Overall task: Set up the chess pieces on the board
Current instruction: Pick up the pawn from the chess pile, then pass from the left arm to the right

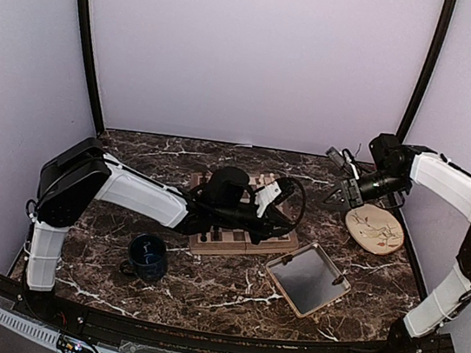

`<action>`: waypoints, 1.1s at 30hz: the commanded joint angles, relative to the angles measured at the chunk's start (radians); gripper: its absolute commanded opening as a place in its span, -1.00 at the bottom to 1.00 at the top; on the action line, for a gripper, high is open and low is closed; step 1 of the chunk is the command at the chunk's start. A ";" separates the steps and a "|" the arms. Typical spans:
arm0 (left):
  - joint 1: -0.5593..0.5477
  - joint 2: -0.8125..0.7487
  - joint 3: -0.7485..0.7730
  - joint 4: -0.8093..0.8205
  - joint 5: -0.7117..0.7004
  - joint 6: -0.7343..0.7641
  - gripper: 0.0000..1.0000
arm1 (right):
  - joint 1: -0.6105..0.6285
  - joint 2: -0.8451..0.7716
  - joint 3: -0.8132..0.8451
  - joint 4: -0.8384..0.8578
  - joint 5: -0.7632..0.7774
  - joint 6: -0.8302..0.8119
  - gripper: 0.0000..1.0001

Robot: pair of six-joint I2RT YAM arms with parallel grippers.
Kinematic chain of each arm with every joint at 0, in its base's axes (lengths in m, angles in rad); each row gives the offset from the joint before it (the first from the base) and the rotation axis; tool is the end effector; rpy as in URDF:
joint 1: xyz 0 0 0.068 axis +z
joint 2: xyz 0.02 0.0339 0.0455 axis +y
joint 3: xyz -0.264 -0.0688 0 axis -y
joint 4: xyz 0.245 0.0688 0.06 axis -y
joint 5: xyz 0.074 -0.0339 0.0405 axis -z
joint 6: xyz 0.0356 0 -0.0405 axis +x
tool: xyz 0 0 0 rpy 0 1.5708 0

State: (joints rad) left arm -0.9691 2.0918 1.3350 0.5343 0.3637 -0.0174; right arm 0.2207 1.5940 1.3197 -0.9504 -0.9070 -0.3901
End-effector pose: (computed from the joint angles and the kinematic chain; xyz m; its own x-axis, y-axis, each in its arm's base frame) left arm 0.2586 -0.3990 0.1942 -0.1417 0.1777 -0.9738 0.9645 0.2461 -0.0955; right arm 0.2971 0.0954 0.2786 -0.6985 -0.3968 -0.5955 -0.7149 0.4236 0.5563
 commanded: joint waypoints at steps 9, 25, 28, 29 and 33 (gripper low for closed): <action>-0.005 -0.088 -0.038 0.123 -0.025 -0.047 -0.78 | 0.089 0.080 0.025 -0.014 -0.033 0.040 0.04; -0.005 -0.090 -0.040 0.124 -0.018 -0.052 -0.78 | 0.109 0.141 0.067 -0.024 -0.119 0.029 -0.36; -0.005 -0.090 -0.043 0.125 -0.020 -0.051 -0.78 | 0.108 0.142 0.067 -0.017 -0.130 0.034 -0.60; -0.005 -0.090 -0.043 0.125 -0.021 -0.050 -0.78 | 0.109 0.142 0.067 -0.016 -0.131 0.034 -0.70; -0.005 -0.090 -0.045 0.122 -0.026 -0.047 -0.77 | 0.108 0.138 0.071 -0.010 -0.117 0.037 -0.92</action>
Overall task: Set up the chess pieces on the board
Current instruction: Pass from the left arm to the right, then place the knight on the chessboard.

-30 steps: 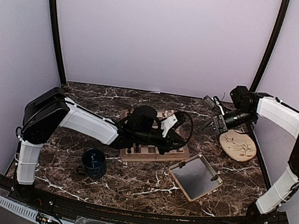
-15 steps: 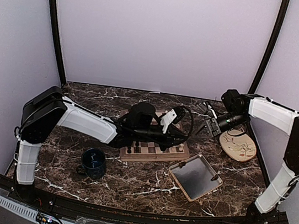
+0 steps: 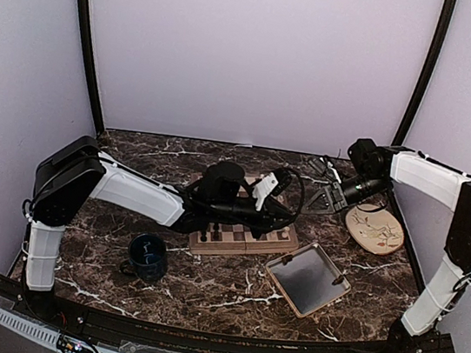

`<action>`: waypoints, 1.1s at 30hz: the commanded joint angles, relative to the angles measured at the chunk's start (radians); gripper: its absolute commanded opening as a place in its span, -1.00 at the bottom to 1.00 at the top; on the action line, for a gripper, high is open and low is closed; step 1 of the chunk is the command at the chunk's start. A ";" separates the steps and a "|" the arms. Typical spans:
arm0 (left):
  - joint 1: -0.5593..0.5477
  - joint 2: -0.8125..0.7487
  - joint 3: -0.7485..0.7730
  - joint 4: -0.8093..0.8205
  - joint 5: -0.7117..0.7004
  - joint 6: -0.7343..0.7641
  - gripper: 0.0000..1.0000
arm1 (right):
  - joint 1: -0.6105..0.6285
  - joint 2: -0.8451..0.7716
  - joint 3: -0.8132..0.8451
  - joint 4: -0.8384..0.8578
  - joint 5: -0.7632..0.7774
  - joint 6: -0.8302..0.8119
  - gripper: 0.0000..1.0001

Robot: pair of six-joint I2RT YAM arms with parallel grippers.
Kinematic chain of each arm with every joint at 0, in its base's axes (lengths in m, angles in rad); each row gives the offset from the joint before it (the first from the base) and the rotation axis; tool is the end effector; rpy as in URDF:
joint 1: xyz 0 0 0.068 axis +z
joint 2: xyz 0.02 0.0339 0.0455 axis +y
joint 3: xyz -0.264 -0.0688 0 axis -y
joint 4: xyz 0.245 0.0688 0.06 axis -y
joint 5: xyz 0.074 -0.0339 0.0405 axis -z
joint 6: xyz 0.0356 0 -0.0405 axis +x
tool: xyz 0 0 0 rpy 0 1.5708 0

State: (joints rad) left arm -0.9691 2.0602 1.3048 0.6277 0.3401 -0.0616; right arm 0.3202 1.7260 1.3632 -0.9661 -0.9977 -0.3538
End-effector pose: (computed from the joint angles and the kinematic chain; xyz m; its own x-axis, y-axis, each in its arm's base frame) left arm 0.2564 -0.3944 0.2085 -0.1313 0.0887 -0.9874 0.9582 0.2668 -0.1035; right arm 0.3071 0.1334 0.2529 -0.7391 -0.4430 -0.5073 -0.6586 0.3175 0.6822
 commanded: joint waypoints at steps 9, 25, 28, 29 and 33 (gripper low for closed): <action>0.002 -0.106 -0.063 -0.058 -0.031 0.009 -0.77 | 0.009 -0.014 0.117 0.018 0.081 0.014 -0.93; 0.064 -0.471 -0.183 -0.543 -0.252 0.022 -0.77 | 0.224 0.159 0.405 0.093 0.560 0.027 -0.92; 0.084 -0.557 -0.216 -0.632 -0.315 0.027 -0.77 | 0.286 0.241 0.489 0.069 0.613 0.012 -0.92; 0.087 -0.587 -0.226 -0.656 -0.341 0.028 -0.77 | 0.303 0.268 0.524 0.063 0.631 0.010 -0.91; 0.105 -0.694 -0.274 -0.726 -0.401 0.029 -0.77 | 0.366 0.376 0.619 0.037 0.683 0.000 -0.91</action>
State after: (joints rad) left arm -0.8776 1.4761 1.0737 0.0425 0.0322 -0.0452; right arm 0.6300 2.0357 1.8957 -0.8928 -0.4015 -0.3363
